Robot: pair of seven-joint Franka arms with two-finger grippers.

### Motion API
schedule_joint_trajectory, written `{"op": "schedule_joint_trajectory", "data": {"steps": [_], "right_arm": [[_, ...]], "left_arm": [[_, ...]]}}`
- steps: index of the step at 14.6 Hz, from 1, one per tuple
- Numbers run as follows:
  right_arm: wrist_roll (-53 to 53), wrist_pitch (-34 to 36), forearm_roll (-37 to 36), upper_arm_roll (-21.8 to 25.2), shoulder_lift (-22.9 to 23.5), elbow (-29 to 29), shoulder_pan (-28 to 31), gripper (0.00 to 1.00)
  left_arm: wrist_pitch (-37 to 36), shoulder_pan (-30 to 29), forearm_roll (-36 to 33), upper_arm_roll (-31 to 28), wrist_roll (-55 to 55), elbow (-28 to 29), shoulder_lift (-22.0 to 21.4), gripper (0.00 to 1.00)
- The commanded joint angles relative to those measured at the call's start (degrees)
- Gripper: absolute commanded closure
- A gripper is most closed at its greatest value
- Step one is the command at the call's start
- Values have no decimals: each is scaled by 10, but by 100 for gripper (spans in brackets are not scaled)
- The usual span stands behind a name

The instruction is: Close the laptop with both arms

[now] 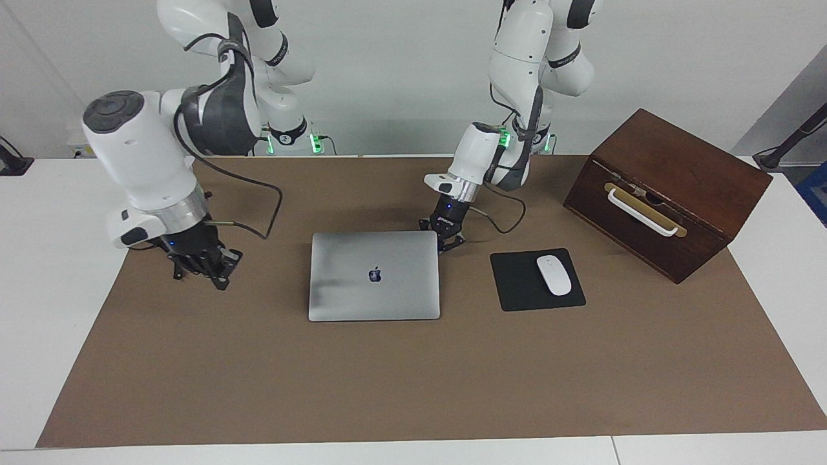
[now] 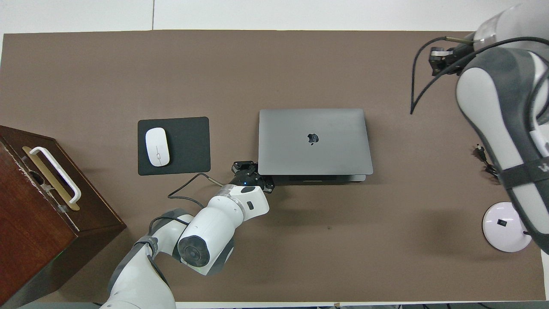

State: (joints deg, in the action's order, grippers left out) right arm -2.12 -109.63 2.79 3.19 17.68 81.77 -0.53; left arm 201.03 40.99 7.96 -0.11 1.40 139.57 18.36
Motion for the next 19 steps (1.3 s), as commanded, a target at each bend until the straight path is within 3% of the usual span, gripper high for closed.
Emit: {"op": "schedule_joint_trajectory", "data": {"steps": [1, 4, 12, 15, 19], "right_arm": [[15, 35, -12, -12, -25, 4, -5, 0], [12, 75, -9, -15, -60, 4, -8, 0], [6, 154, -9, -12, -132, 32, 2, 0], [2, 148, -9, -10, -191, 96, 2, 0], [-17, 135, -6, -11, -191, 94, 1, 0]], "left_arm": [[-18, -10, -4, -1, -17, 17, -3, 100], [-85, -10, -4, -1, -25, 28, -55, 100], [-468, -37, -4, -6, -18, 18, -252, 100], [-589, -63, -4, -8, 7, -17, -287, 100], [-759, -129, -4, -8, 24, -109, -297, 100]]}}
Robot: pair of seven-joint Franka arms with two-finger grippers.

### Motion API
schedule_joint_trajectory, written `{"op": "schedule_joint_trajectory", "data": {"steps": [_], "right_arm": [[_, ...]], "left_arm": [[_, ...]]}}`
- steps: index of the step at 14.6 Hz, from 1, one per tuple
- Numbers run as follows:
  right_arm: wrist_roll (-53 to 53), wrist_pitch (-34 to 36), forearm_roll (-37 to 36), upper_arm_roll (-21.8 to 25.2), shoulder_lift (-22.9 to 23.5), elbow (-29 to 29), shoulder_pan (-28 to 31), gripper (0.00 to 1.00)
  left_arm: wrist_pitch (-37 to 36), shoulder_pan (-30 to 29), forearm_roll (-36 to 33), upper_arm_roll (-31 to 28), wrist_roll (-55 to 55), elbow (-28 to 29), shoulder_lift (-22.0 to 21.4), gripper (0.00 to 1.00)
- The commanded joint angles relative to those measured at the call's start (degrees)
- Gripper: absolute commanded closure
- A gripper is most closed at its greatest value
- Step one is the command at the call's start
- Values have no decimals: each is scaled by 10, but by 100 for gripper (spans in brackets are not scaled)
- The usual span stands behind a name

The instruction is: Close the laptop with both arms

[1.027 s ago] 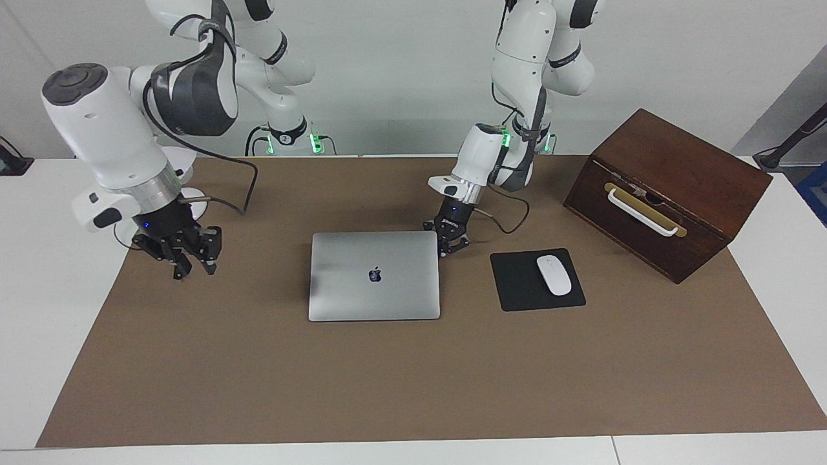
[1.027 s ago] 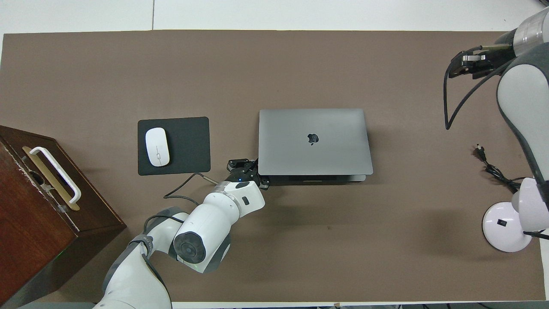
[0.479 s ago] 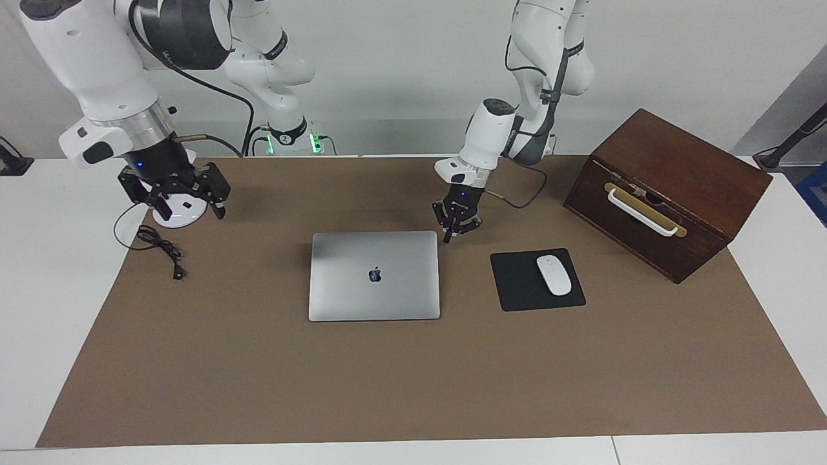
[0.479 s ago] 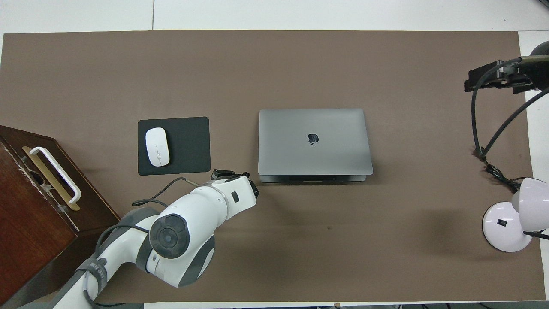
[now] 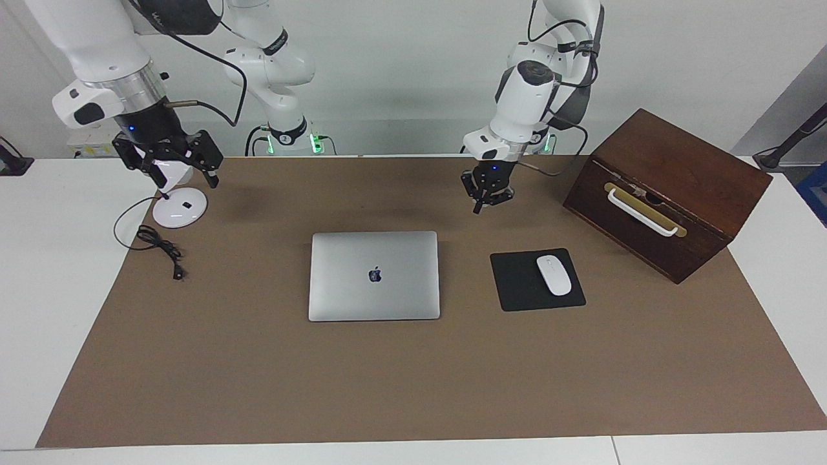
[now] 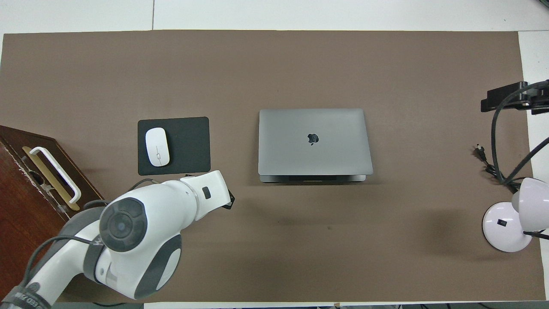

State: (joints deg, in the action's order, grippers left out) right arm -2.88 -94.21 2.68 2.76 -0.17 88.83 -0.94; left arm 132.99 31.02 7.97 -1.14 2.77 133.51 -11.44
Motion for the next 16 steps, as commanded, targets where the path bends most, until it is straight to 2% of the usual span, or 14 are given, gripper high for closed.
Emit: {"op": "schedule_joint_trajectory", "data": {"steps": [1, 3, 4, 6, 7, 13, 16], "right_arm": [[-6, -24, -4, -6, -12, 23, 4, 0], [-2, -22, -5, -6, -15, 23, 6, 0], [1, -22, -4, -4, -15, 23, 7, 0], [20, -16, -5, 3, -15, 24, 9, 0], [30, -8, -5, 3, -17, 24, 16, 0], [55, 4, 0, 3, -18, 23, 30, 0], [54, -4, 0, 3, -18, 22, 30, 0]], "left_arm": [[-101, -44, -4, 3, 9, -62, 0, 100], [-117, -70, -4, 3, 9, -68, -8, 99], [-117, -81, -4, 3, 8, -68, -10, 76], [-118, -102, -4, 2, 6, -68, -17, 7], [-119, -115, -5, 2, 6, -69, -17, 0], [-164, -203, -50, 3, 9, -128, -17, 0], [-181, -233, -50, 3, 4, -149, -17, 0]]}}
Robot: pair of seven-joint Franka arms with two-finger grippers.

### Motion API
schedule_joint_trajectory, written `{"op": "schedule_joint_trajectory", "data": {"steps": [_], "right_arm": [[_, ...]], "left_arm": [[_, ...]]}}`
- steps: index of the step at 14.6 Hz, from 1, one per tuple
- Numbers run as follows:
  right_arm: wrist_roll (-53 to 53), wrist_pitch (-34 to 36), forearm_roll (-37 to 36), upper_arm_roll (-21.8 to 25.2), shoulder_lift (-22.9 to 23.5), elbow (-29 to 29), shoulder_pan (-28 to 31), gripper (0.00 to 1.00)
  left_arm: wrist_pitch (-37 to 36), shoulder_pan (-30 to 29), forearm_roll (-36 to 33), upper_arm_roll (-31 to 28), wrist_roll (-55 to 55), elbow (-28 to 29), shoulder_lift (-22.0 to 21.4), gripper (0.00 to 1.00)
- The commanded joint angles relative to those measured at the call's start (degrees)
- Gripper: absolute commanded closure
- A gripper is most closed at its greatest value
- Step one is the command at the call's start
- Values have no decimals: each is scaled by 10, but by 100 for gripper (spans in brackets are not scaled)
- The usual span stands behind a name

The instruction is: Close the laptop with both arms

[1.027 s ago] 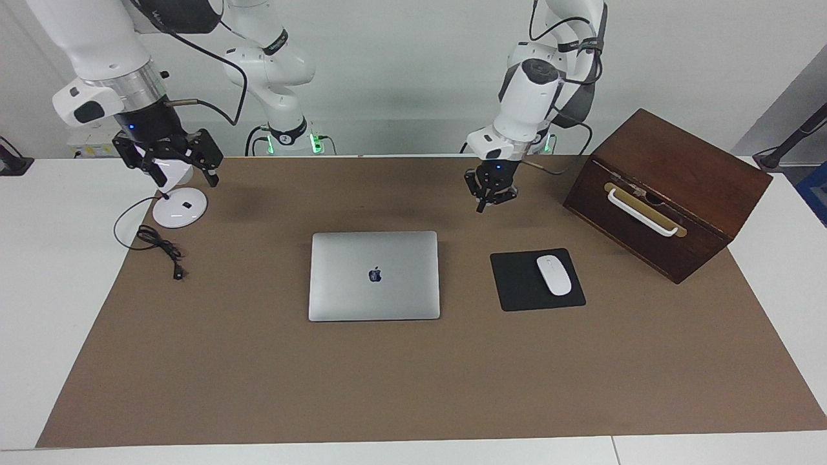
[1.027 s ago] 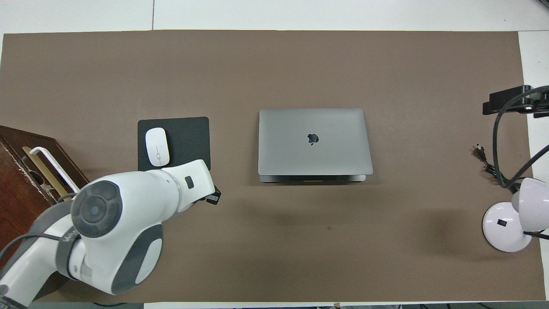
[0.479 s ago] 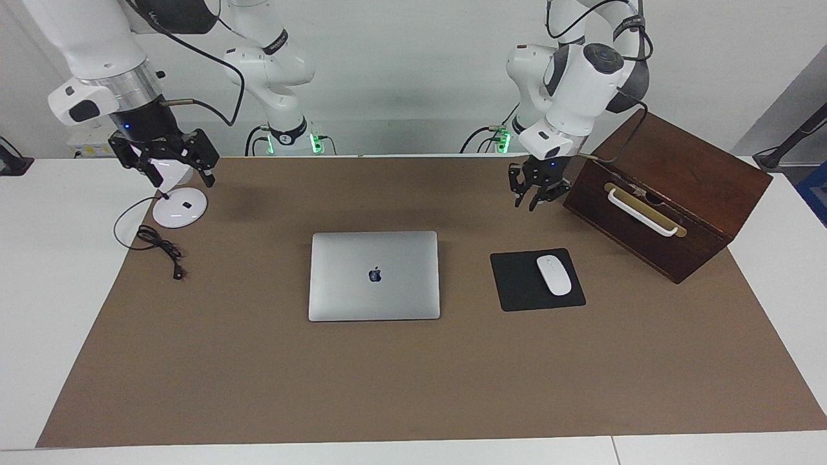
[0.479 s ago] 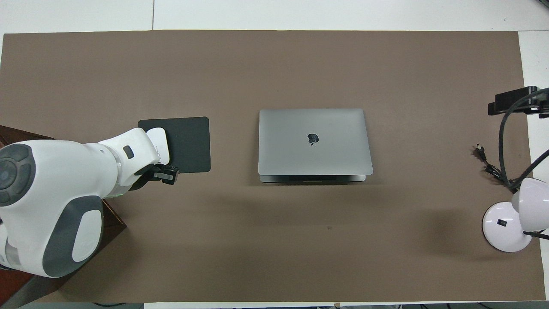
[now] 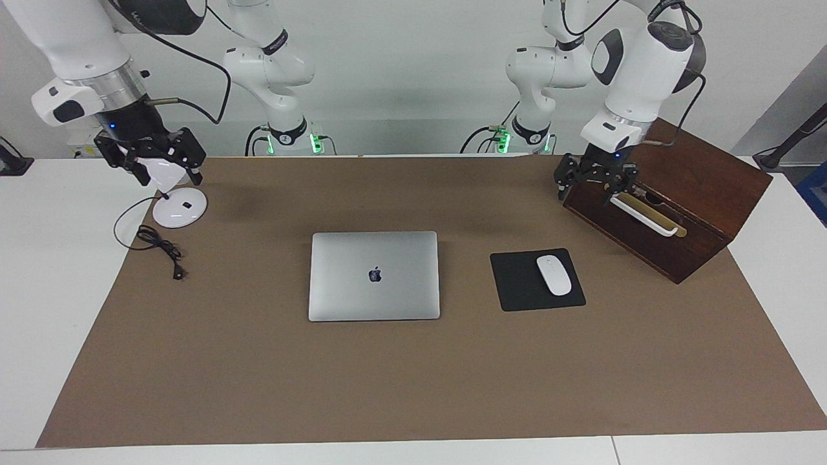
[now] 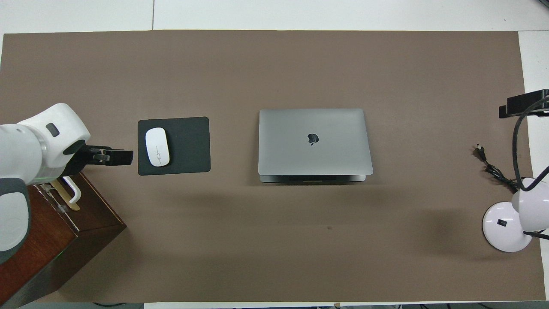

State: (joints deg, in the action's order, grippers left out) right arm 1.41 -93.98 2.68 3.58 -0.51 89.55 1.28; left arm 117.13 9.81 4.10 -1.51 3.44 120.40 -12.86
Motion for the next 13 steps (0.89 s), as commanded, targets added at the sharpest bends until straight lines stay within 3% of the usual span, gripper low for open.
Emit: {"op": "schedule_joint_trajectory", "data": {"steps": [1, 10, 13], "right_arm": [[13, -6, 0, -5, -14, 15, 8, 0], [18, -2, 0, -5, -14, 16, 8, 0], [18, -1, 0, -5, -14, 18, 7, 0]], "left_arm": [[-25, -31, -11, 6, -4, -31, -3, 0], [-195, -107, -9, 6, -7, -239, 72, 0], [-225, -109, -9, 5, -7, -263, 90, 0]]}}
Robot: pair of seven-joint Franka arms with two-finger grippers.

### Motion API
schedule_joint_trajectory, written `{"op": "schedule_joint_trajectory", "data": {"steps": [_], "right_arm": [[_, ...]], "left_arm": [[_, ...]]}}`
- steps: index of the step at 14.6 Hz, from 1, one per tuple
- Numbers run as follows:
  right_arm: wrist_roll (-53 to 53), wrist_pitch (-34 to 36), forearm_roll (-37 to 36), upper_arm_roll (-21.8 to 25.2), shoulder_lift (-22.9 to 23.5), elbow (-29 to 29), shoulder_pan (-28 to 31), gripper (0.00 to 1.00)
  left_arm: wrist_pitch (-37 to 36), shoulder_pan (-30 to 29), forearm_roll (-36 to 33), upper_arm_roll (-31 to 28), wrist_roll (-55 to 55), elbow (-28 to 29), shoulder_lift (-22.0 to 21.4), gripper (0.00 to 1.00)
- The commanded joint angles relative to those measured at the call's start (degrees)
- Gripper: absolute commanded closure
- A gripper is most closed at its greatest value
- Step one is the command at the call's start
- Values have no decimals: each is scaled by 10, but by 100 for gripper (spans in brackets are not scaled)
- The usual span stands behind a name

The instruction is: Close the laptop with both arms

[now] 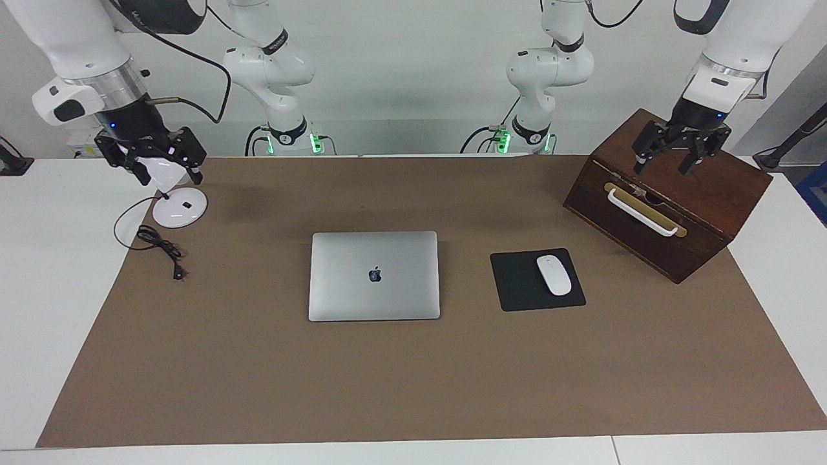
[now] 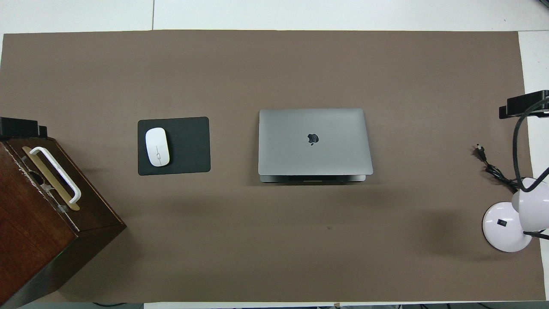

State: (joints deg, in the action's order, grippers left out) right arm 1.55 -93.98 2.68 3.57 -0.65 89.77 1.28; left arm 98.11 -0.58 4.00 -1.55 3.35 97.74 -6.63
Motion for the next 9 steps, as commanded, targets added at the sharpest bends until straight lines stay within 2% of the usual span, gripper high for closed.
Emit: {"op": "schedule_joint_trajectory", "data": {"steps": [1, 9], "right_arm": [[17, 0, 0, -5, -13, 16, 7, 0], [28, -7, 0, -5, -13, 14, 9, 0]], "left_arm": [[-42, -6, -9, 5, -6, -46, 39, 0], [-34, 2, -21, 7, -6, -41, 59, 0]]}}
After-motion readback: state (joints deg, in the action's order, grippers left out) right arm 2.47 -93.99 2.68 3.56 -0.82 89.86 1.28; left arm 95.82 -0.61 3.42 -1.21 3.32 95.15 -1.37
